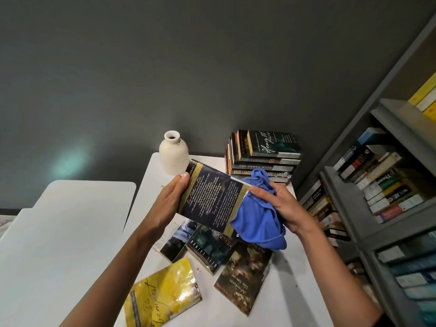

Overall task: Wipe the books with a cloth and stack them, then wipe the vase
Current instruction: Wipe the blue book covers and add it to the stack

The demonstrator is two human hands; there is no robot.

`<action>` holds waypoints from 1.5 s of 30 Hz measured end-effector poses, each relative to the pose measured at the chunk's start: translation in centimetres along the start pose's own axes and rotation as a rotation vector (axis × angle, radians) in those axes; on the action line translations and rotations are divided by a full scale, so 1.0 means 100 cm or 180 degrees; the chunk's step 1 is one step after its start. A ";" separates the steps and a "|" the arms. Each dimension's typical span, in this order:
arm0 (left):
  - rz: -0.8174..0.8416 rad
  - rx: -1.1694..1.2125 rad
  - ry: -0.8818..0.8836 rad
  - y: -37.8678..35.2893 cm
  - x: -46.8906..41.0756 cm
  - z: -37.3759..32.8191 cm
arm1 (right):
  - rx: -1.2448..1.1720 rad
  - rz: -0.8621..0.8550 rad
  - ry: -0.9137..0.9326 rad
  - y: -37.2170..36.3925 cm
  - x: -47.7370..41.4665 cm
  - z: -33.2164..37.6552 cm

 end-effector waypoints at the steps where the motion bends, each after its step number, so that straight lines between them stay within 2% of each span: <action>1: -0.0044 0.0035 0.0024 0.002 -0.001 0.003 | -0.0017 -0.0185 0.0050 0.005 0.000 0.001; 5: -0.0215 0.0098 0.0058 0.011 0.000 0.011 | -0.0180 -0.0974 0.0156 0.043 0.011 0.002; 8: -0.0416 0.0217 0.0045 0.014 0.002 0.013 | 0.0054 -0.1013 0.0438 0.047 0.023 0.010; 10: -0.0496 0.0201 -0.0035 0.011 0.004 0.010 | 0.0827 -0.1004 0.0760 0.025 0.031 0.020; 13: -0.0494 0.0202 -0.0118 0.005 0.003 0.005 | 0.2594 -0.1169 0.1356 -0.010 0.037 0.030; 16: -0.0428 0.0261 -0.0107 0.001 0.003 0.004 | 0.3246 -0.1373 0.1607 -0.020 0.030 0.034; 19: -0.0384 0.0309 -0.0063 0.000 0.001 0.003 | 0.3567 -0.0998 0.2110 -0.053 0.023 0.050; 22: -0.0393 0.0453 -0.0053 0.012 -0.002 0.001 | 0.3866 -0.0123 0.2513 -0.084 0.027 0.043; 24: -0.0381 0.0413 -0.0016 0.021 -0.002 0.005 | 0.3998 0.0181 0.2687 -0.079 0.035 0.036; 27: -0.0304 0.0305 0.0037 0.020 -0.002 0.010 | 0.4035 -0.0259 0.2557 -0.052 0.027 0.047; 29: -0.0177 0.0234 -0.0007 0.006 -0.003 0.006 | 0.4072 -0.0386 0.2538 -0.061 0.017 0.057; 31: -0.0167 0.0318 -0.0052 0.000 -0.005 0.002 | 0.4138 -0.0156 0.2713 -0.088 0.017 0.060; 34: -0.0217 0.0478 -0.0044 0.011 -0.009 0.004 | 0.4208 0.0504 0.2903 -0.102 0.034 0.042; 35: -0.0206 0.0481 -0.0025 0.014 -0.010 0.007 | 0.4185 0.0537 0.2919 -0.093 0.037 0.040; 38: -0.0138 0.0495 -0.0021 0.011 -0.011 0.012 | 0.4065 0.0127 0.2573 -0.062 0.024 0.055; 40: -0.0117 0.0569 -0.0082 0.005 -0.012 0.009 | 0.4119 0.0022 0.2469 -0.067 0.018 0.066; 44: -0.0126 0.0704 -0.0215 0.014 -0.013 -0.002 | 0.4040 0.0615 0.2749 -0.087 0.041 0.049; 45: -0.0136 0.0729 -0.0240 0.018 -0.012 -0.002 | 0.3935 0.0577 0.2711 -0.077 0.046 0.045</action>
Point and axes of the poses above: each hand's wrist, its own x-axis away from the middle knuckle, its own y-axis out of the back of the hand, z = x × y, the point moved 9 cm from there along -x, towards the middle knuckle, and after that the axes turned 12 degrees about y, right-handed, at the moved point
